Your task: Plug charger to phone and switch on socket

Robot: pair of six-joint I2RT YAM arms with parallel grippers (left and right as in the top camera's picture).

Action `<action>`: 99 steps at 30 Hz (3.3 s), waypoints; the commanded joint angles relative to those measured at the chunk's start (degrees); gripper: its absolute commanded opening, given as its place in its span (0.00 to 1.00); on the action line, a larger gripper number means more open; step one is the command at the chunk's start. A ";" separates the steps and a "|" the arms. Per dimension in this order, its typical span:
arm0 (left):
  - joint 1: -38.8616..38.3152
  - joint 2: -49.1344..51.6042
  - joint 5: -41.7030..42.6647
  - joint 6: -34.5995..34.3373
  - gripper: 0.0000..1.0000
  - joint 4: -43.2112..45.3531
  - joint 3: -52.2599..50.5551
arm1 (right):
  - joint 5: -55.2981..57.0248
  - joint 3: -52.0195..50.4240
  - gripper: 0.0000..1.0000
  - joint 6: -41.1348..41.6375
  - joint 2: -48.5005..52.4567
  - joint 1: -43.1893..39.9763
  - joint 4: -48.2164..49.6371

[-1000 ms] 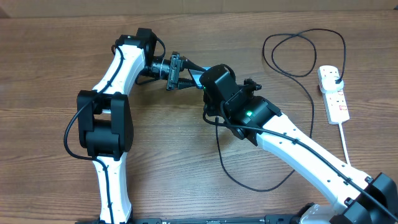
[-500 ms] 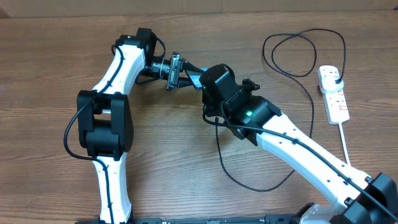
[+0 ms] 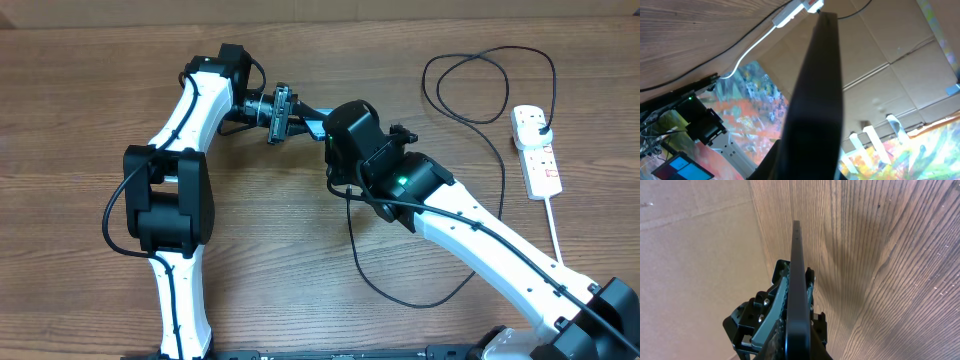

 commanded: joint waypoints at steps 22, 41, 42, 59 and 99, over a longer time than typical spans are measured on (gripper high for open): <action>-0.02 0.07 -5.29 12.94 0.04 10.25 1.01 | -1.11 2.67 1.00 -54.29 -15.78 -10.27 -1.29; 1.29 -15.47 -40.76 32.04 0.04 9.62 11.15 | -19.91 2.54 0.88 -82.12 -13.49 -21.09 -29.73; 1.73 -16.39 -42.71 32.06 0.04 9.55 11.15 | -20.11 2.54 0.85 -82.14 -12.02 -21.09 -30.01; 11.10 -18.56 -36.72 36.46 0.04 -1.05 11.02 | -27.61 2.54 0.38 -87.43 16.00 -16.15 -22.95; 11.15 -18.56 -35.54 36.70 0.04 -2.89 11.02 | -21.81 2.54 0.20 -83.10 27.80 -9.40 -16.79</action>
